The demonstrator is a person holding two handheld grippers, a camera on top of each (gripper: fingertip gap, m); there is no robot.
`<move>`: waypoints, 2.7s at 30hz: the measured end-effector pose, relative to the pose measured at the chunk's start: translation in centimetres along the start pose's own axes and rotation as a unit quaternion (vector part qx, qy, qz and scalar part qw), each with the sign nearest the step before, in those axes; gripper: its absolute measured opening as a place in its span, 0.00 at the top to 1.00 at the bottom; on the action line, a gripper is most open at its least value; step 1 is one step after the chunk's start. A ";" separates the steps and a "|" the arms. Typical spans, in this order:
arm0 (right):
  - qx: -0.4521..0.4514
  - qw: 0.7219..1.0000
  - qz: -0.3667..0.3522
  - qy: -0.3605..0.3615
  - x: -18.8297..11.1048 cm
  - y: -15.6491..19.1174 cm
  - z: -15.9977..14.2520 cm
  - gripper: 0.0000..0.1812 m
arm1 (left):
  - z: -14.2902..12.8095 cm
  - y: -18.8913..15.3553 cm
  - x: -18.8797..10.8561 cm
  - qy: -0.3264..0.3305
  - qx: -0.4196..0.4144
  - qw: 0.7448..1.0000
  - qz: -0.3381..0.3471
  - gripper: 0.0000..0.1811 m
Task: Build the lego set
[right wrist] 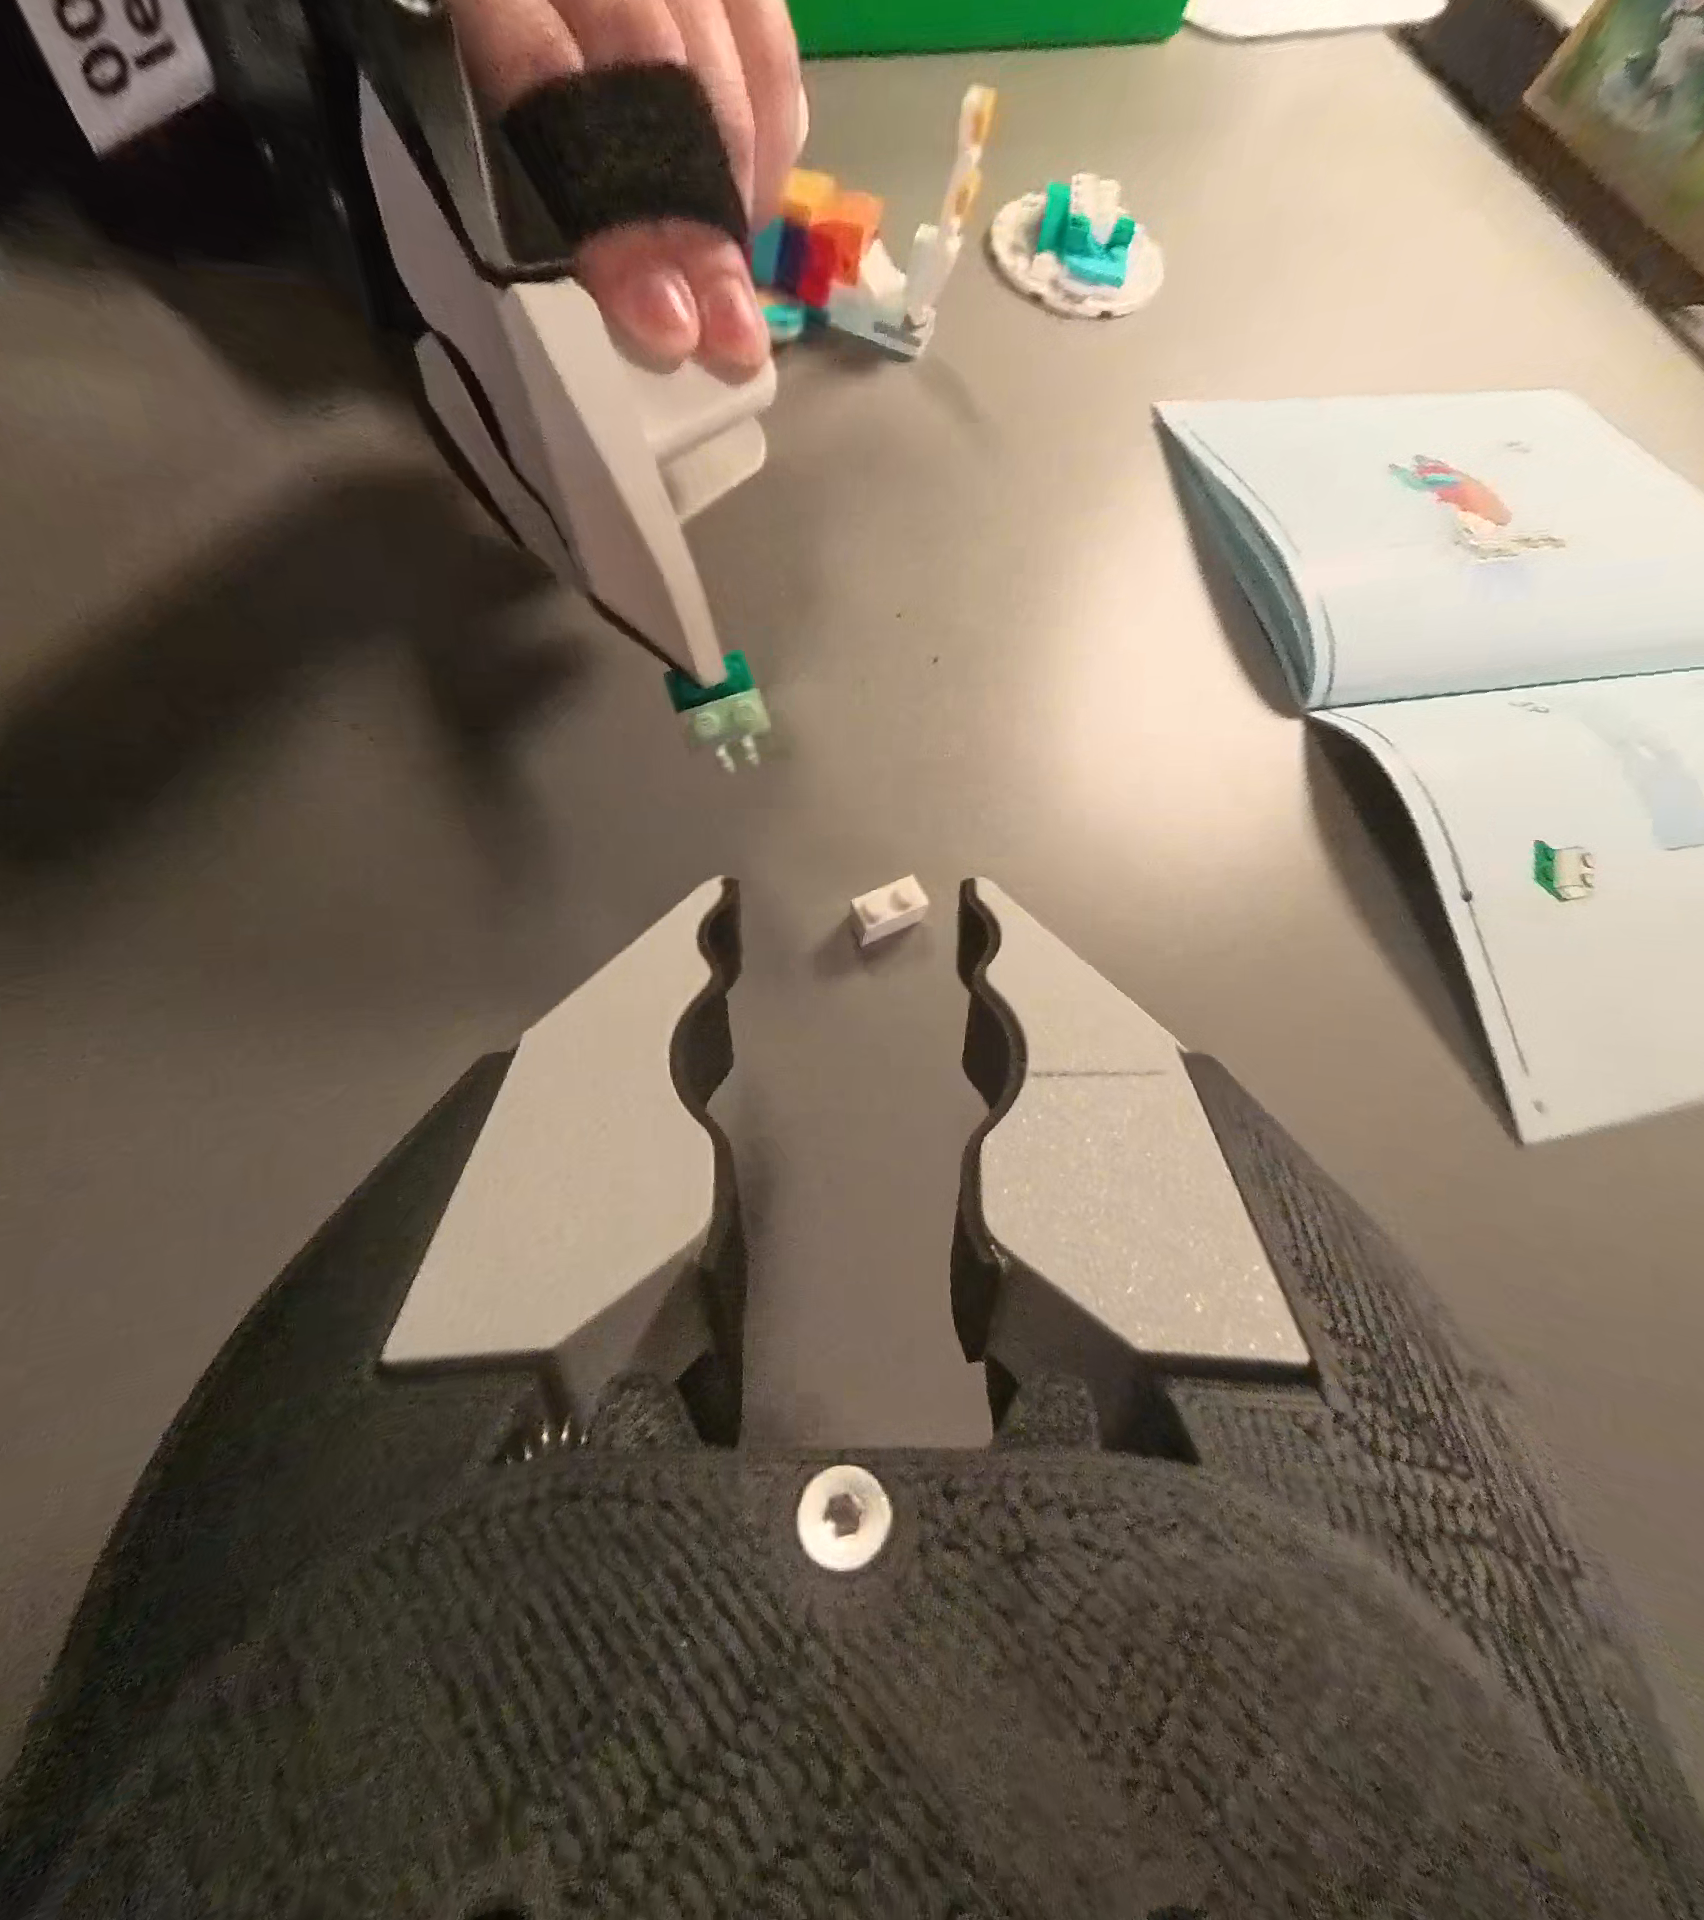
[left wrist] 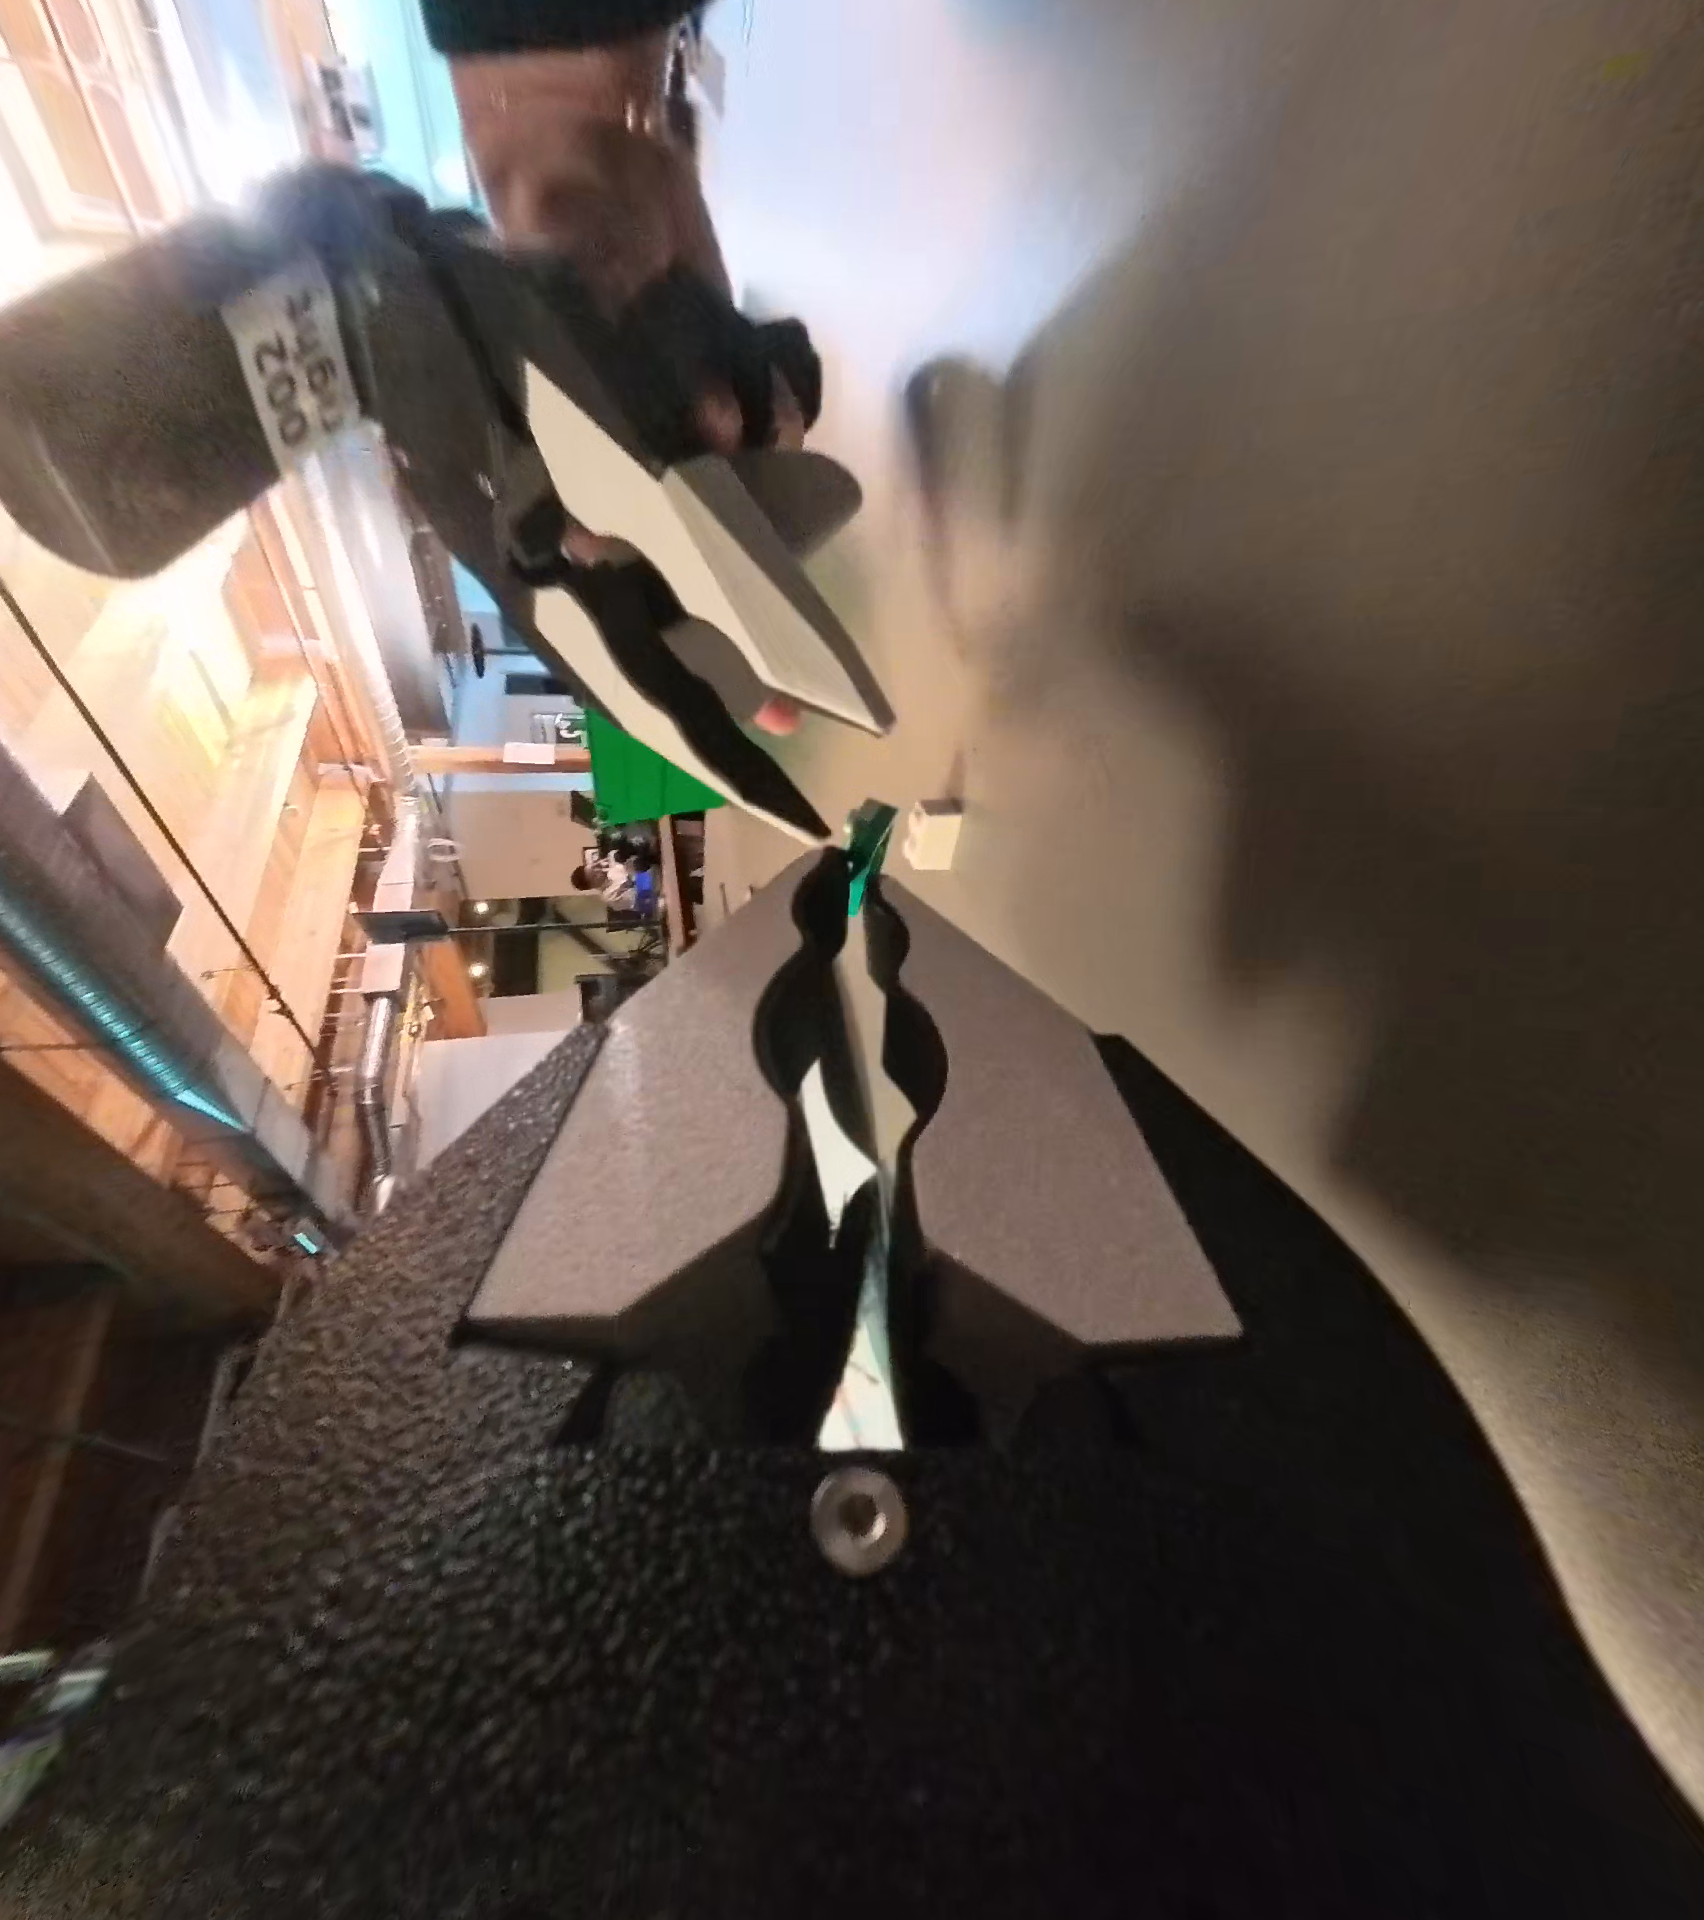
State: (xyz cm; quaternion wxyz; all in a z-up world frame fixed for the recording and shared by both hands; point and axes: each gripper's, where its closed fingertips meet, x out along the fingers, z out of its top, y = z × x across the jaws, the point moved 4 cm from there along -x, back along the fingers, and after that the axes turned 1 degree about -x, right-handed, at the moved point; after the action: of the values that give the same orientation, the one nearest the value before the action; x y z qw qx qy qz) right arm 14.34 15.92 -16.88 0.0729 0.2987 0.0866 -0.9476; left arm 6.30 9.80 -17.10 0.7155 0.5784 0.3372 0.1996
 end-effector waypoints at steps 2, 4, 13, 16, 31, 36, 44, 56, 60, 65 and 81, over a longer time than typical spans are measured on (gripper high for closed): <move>0.003 0.999 0.036 0.018 1.0 -0.2 -0.5 0.78 | 0.0 -0.3 0.0 -0.003 -0.005 1.000 -0.010 1.00; 0.012 0.997 0.068 0.034 1.7 -0.4 -1.0 0.79 | -0.1 -0.5 0.1 -0.005 -0.009 1.000 -0.017 1.00; 0.053 0.991 0.122 0.018 2.2 -1.4 -1.2 0.87 | -0.4 -0.7 0.3 -0.011 -0.025 0.999 -0.024 1.00; 0.084 0.988 0.130 -0.014 1.8 -1.7 -0.3 0.90 | -0.5 -0.1 0.4 -0.006 -0.029 1.000 0.001 1.00; 0.028 0.987 0.132 -0.084 -0.8 0.3 6.9 0.91 | 0.0 3.6 -0.9 0.003 -0.011 0.989 0.146 1.00; 0.021 0.988 0.130 -0.083 -1.1 0.3 7.3 0.91 | 0.1 3.9 -1.1 -0.001 -0.014 0.987 0.158 1.00; 0.025 0.986 0.131 -0.102 -1.6 0.4 8.2 0.91 | 0.2 4.6 -1.5 -0.001 -0.012 0.982 0.187 1.00; 0.022 0.986 0.131 -0.101 -1.4 0.5 8.3 0.91 | 0.1 4.7 -1.4 0.001 -0.012 0.982 0.188 1.00; 0.018 0.987 0.126 -0.103 -1.6 0.6 8.4 0.89 | 0.0 4.7 -1.3 0.002 -0.015 0.982 0.187 1.00; 0.011 0.987 0.115 -0.110 -1.7 0.7 8.5 0.88 | 0.0 4.6 -1.2 0.003 -0.017 0.983 0.184 1.00; 0.093 0.993 -0.055 0.055 -2.3 -2.6 -2.2 0.81 | -1.9 2.2 0.8 0.059 -0.037 0.994 0.084 1.00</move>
State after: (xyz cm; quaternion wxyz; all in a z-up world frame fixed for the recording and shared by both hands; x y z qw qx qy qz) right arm 16.89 19.13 -16.97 -0.0125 0.3508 0.0184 -0.9362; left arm 5.75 12.16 -15.42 0.6959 0.5647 0.3219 0.3053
